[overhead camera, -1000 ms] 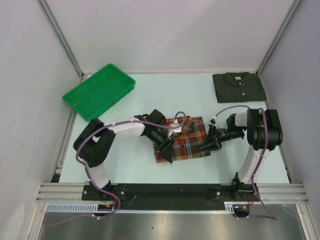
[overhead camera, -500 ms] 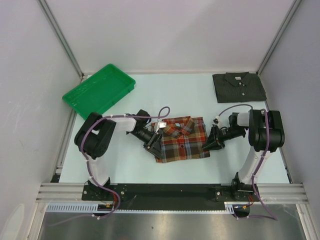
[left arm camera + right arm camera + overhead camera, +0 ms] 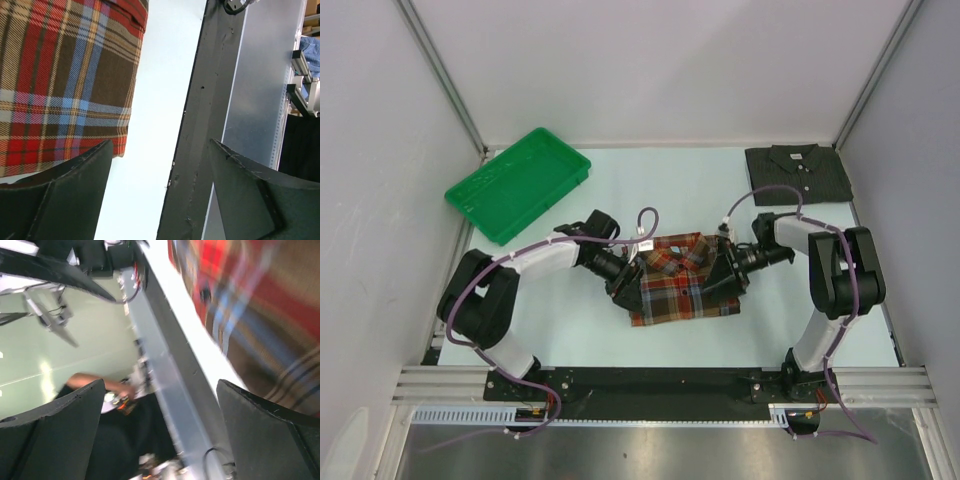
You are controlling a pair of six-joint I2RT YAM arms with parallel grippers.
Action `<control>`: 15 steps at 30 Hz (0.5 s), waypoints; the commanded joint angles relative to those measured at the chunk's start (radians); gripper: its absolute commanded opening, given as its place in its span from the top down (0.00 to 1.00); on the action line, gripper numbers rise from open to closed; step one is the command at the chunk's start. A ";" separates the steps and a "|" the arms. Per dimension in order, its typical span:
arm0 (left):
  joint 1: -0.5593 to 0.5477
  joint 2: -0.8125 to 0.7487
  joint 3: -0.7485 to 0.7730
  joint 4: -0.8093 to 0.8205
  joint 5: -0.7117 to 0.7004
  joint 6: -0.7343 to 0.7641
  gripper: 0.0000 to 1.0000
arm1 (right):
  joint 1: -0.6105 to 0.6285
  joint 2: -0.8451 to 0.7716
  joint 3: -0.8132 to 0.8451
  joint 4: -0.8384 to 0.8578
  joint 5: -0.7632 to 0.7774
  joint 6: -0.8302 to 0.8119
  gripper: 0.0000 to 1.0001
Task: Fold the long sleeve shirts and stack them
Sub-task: Fold the shirt
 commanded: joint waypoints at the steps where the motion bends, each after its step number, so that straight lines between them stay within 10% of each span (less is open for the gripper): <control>1: -0.005 -0.048 -0.028 0.021 0.016 0.027 0.16 | -0.003 -0.023 -0.117 0.045 -0.025 0.073 0.00; 8: -0.003 -0.045 -0.060 0.085 0.015 0.016 0.13 | -0.061 -0.013 -0.236 0.292 0.234 0.305 0.00; 15: -0.005 -0.054 -0.063 0.067 0.024 0.083 0.13 | 0.004 -0.078 -0.176 0.138 0.057 0.155 0.00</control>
